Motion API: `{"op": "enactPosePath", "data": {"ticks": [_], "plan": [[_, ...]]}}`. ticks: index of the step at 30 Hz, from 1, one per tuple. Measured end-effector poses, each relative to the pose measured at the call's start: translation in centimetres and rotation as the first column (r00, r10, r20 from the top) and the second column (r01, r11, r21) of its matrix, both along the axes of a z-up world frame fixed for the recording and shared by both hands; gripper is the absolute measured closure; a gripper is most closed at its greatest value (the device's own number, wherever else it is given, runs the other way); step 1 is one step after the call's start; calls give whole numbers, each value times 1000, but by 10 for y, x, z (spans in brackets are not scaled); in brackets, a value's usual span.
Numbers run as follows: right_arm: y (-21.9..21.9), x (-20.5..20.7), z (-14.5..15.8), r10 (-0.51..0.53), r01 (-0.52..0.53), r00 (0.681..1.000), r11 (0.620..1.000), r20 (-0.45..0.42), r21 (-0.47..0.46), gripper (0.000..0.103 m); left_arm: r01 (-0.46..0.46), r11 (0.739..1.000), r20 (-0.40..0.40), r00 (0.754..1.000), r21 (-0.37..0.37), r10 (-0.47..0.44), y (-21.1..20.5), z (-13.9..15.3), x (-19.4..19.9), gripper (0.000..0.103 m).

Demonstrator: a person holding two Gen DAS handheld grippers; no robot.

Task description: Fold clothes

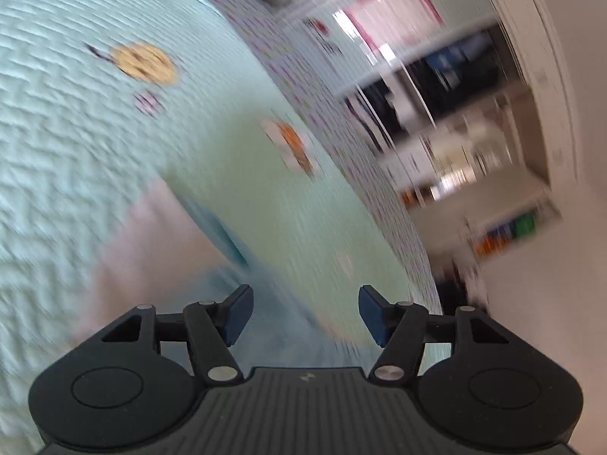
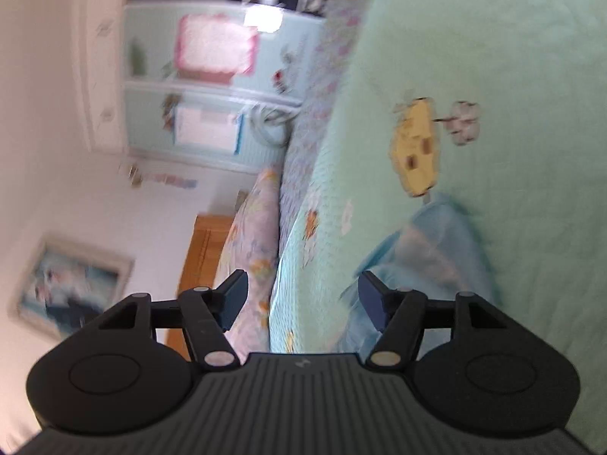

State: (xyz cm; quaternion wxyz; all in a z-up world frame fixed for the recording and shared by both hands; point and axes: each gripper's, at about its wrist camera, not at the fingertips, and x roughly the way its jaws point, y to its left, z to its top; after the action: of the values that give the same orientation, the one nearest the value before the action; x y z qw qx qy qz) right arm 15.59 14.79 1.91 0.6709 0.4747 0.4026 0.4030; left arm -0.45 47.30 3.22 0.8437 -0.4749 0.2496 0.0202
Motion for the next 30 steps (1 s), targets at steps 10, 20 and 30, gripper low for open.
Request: {"op": "enactPosePath", "data": {"ticks": [10, 20, 30], "plan": [[92, 26, -21, 196, -201, 979, 971, -49, -129, 35, 93, 993, -113, 990, 68, -85, -10, -42, 76, 42], [42, 19, -16, 27, -18, 997, 993, 70, -119, 44, -16, 993, -81, 996, 117, 26, 24, -32, 39, 41], [9, -98, 26, 229, -226, 951, 973, 207, -37, 32, 228, 968, -111, 970, 104, -217, -61, -23, -26, 33]]}}
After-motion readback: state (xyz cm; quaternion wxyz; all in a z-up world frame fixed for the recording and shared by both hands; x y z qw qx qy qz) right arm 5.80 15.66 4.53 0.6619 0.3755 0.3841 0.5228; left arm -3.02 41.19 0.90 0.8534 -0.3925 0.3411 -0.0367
